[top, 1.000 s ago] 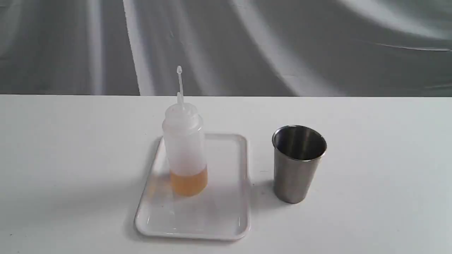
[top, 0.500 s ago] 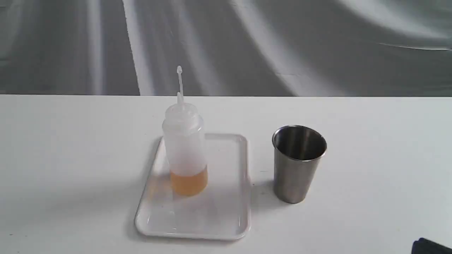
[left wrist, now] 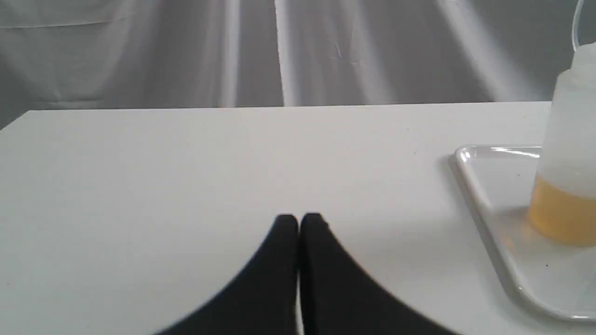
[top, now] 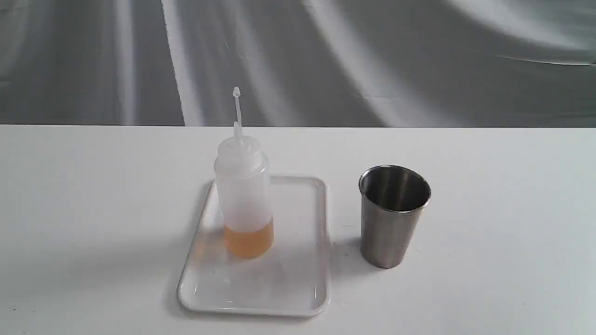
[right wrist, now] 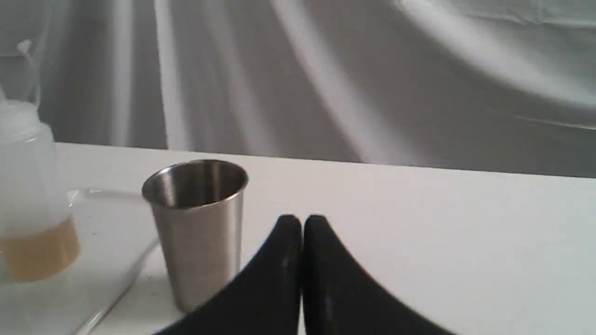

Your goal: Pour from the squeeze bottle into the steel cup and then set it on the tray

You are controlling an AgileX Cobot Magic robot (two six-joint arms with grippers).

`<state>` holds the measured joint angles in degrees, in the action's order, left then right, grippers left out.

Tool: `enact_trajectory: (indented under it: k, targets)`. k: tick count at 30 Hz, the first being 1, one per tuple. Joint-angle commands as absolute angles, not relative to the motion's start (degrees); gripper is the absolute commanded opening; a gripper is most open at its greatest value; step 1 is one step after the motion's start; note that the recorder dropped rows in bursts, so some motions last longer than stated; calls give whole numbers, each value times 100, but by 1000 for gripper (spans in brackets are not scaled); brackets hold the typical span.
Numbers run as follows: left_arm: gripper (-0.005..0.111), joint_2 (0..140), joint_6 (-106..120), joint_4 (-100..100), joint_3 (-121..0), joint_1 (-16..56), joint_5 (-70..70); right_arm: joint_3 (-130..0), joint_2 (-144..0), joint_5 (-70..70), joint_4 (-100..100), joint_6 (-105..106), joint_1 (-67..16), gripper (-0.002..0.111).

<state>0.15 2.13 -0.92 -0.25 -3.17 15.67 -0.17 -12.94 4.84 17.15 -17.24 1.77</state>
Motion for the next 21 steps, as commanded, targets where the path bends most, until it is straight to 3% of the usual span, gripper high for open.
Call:
enact_trajectory:
  k: [1, 21]
  targets:
    - [0, 0, 188, -96, 0, -271, 1524, 0, -1106, 508, 1739, -1742, 430, 0]
    - [0, 0, 195, -96, 0, -271, 1524, 0, -430, -331, 1846, -1633, 1145, 0]
